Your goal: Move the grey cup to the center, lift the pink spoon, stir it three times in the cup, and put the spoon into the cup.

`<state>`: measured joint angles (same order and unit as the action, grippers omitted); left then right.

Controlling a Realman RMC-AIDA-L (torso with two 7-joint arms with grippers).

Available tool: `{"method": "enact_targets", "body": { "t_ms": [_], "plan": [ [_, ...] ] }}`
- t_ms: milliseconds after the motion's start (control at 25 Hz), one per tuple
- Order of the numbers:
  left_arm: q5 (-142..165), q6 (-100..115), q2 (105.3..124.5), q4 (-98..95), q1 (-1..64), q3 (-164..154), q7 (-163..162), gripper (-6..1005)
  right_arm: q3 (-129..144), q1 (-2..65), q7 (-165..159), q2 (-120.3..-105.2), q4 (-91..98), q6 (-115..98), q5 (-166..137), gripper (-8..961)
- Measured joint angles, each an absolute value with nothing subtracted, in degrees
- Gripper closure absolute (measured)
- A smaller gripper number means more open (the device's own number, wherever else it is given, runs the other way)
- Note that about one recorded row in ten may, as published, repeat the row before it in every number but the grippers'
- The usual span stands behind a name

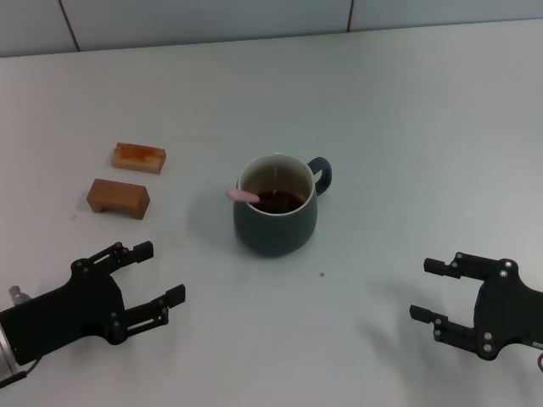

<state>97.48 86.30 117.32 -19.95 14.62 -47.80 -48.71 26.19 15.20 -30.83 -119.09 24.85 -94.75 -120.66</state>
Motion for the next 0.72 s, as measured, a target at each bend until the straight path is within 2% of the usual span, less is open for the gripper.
{"method": "enact_targets", "body": {
  "t_ms": [720],
  "plan": [
    [98.00, 88.13, 117.68, -20.81, 13.83, -48.45, -48.27, 174, 26.19, 15.12, -30.85, -119.16, 24.87, -94.54, -121.21, 329]
  ]
}}
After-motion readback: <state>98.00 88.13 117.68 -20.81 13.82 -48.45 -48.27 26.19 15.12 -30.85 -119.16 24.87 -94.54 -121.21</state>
